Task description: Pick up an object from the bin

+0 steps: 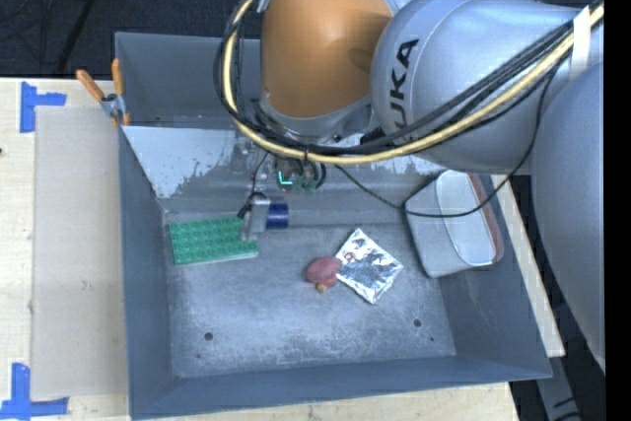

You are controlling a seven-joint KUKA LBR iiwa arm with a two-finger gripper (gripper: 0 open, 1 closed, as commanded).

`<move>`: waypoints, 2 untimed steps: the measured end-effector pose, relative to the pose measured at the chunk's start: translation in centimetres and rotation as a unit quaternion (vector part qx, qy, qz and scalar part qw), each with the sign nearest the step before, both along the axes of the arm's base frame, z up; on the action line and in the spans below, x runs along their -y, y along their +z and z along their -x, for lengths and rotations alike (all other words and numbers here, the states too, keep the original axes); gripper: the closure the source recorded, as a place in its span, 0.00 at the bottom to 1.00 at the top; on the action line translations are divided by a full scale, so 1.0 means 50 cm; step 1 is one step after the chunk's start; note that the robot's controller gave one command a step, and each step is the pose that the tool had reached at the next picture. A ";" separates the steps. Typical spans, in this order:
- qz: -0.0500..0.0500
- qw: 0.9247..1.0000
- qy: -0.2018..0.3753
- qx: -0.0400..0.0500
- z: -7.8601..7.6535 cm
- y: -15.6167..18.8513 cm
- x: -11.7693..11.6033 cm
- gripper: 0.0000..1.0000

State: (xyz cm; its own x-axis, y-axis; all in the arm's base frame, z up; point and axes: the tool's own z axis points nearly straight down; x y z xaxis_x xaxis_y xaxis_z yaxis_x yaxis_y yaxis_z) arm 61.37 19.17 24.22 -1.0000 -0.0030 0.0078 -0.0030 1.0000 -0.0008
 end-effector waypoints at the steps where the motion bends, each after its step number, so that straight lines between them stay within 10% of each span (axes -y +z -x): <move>1: 0.000 1.000 0.003 0.001 0.016 -0.354 -0.070 0.00; 2: -0.001 1.000 -0.025 0.005 0.022 -0.282 -0.086 0.00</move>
Offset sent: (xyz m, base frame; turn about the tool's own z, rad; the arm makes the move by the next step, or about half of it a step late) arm -0.0061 0.0347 -0.1722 -0.0021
